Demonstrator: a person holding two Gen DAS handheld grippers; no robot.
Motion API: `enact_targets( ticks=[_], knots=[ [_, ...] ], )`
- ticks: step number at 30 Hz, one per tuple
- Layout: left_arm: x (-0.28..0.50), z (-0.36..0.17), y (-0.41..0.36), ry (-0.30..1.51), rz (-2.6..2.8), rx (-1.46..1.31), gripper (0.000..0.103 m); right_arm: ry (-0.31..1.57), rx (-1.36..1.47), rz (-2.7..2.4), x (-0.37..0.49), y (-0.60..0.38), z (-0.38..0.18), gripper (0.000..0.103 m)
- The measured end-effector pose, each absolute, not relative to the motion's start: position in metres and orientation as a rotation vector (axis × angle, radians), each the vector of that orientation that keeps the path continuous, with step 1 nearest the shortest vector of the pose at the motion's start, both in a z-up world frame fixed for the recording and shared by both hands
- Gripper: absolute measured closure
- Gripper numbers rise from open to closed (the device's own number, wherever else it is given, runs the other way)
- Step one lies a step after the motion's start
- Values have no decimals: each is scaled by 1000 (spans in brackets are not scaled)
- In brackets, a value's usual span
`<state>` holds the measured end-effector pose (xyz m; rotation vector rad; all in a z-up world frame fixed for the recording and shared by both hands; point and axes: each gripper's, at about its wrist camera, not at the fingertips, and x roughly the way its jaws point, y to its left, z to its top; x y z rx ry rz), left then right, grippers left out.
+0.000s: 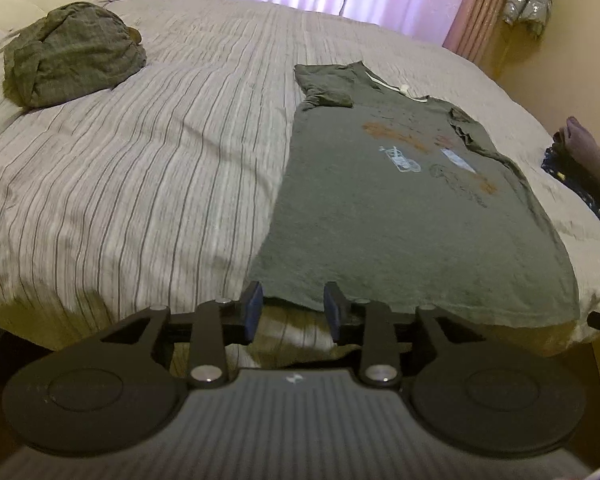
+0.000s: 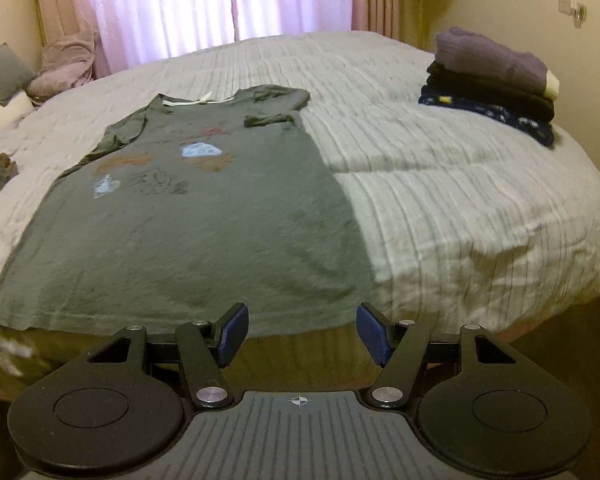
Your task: Fold clothes
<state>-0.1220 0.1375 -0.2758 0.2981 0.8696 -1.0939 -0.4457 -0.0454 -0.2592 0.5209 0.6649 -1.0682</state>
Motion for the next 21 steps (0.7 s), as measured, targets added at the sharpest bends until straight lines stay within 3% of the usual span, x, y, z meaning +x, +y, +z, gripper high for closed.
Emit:
enact_targets(
  ticks=[4,21],
  knots=[
    [-135,-269,141,832,-1082,327,67,652,513,-1069,-449,-35,-256,39],
    [-170,-253,147,754,-1101,385,63,585,523,-1083,-475,-6,-249,39]
  ],
)
